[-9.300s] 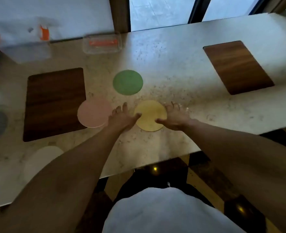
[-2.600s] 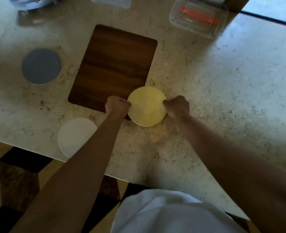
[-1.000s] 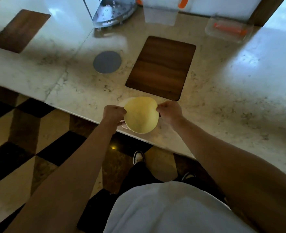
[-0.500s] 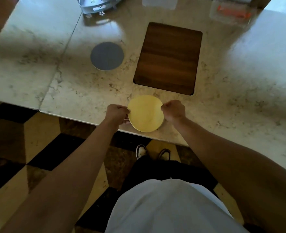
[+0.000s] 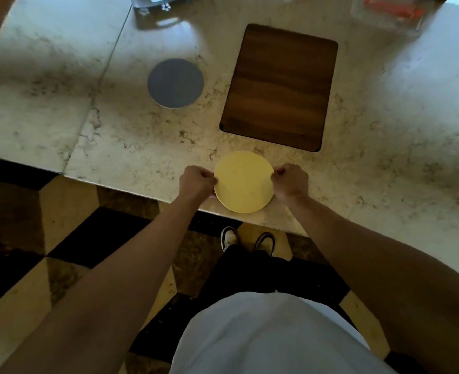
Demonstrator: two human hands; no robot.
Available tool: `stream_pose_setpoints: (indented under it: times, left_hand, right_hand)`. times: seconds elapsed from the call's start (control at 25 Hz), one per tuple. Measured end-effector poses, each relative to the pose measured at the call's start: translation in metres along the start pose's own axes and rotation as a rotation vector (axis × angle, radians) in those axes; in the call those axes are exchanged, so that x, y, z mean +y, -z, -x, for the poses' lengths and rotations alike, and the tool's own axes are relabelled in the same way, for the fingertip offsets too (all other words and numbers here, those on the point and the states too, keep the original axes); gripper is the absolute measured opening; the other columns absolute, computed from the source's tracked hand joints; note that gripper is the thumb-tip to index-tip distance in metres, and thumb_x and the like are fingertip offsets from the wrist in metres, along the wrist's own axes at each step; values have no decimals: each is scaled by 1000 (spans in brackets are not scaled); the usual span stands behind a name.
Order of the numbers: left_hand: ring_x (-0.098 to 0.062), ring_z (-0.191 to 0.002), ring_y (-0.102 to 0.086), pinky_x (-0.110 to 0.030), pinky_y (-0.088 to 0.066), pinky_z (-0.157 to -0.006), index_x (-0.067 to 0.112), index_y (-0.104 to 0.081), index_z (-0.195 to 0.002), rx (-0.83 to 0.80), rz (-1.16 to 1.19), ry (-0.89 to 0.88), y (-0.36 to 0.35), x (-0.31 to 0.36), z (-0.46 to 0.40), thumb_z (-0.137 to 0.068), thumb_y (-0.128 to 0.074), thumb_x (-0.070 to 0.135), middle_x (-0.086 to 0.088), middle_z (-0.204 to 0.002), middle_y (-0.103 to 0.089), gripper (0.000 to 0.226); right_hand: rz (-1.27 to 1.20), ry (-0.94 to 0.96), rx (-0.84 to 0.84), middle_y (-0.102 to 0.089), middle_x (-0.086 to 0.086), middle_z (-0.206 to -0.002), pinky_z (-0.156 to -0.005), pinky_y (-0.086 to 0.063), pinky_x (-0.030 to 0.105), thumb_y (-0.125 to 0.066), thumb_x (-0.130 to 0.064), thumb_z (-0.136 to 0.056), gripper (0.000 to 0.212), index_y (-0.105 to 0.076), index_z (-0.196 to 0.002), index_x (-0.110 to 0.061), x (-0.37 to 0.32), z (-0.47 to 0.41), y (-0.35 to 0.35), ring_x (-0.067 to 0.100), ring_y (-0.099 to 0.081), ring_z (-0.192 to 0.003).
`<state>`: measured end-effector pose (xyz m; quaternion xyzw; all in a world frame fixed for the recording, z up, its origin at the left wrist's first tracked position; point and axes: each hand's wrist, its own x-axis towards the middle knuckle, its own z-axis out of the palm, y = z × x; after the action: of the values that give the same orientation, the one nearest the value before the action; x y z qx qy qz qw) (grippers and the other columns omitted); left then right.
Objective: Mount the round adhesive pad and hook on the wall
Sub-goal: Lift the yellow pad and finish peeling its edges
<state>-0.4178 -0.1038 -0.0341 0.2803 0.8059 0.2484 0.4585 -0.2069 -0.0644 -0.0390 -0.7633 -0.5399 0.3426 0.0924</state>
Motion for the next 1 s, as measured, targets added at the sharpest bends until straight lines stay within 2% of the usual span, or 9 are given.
stream_pose_setpoints:
  times: [0.08,0.16,0.24,0.48,0.64,0.76,0.88,1.0]
  left_hand:
    - [-24,-58,-72,-44,-63,-60,14,-67,-67,27,-73,-29,-2,0,0,-78,-73,4,-16,-74,-72,16]
    - [-24,-63,-73,-44,-63,-67,10,-73,-75,57,-135,-65,-4,1,1,-78,-74,8,-14,-72,-73,4]
    - [-27,-69,-73,-43,-62,-72,8,-75,-79,95,-224,-92,-6,4,3,-76,-73,12,-15,-74,-74,5]
    - [-31,-65,-71,-43,-61,-70,1,-74,-76,138,-333,-70,-11,15,12,-71,-70,14,-17,-65,-71,14]
    - [-30,-63,-70,-44,-61,-70,3,-72,-70,163,-353,-58,-14,19,16,-72,-68,14,-19,-65,-71,12]
    - [-32,-64,-70,-45,-61,-71,15,-65,-63,182,-342,-59,-15,19,17,-72,-68,12,-20,-68,-72,9]
    - [-31,-66,-71,-43,-61,-70,10,-73,-71,195,-290,-35,-15,18,12,-70,-69,8,-15,-69,-73,4]
    - [-31,-69,-72,-44,-62,-71,9,-74,-80,183,-253,5,-14,16,6,-69,-71,9,-14,-75,-74,11]
  right_hand:
    - [-6,19,10,-75,9,-96,-75,-51,31,-61,-17,-89,14,-74,-92,-12,0,0,1,27,-68,-91]
    - [-11,20,24,-75,10,-96,-77,-54,34,-62,-19,-89,16,-75,-94,-11,-1,0,2,28,-69,-90]
    - [-4,7,41,-75,11,-97,-79,-55,35,-64,-21,-89,17,-76,-98,-12,-2,1,3,28,-69,-91]
    - [-23,-65,64,-76,11,-95,-77,-56,34,-67,-24,-88,17,-77,-97,-15,-5,1,7,28,-71,-89]
    - [-35,-94,66,-76,11,-93,-74,-56,35,-67,-23,-87,14,-78,-94,-16,-6,0,6,29,-71,-86]
    - [-48,-85,63,-76,11,-92,-74,-56,34,-67,-23,-87,14,-78,-94,-16,-4,-2,5,28,-71,-86]
    - [-57,-23,64,-77,8,-91,-73,-52,29,-67,-23,-87,15,-78,-95,-16,-4,-3,3,25,-71,-85]
    - [-47,1,59,-77,8,-90,-72,-54,30,-67,-23,-87,15,-78,-94,-15,-5,-6,2,25,-71,-84]
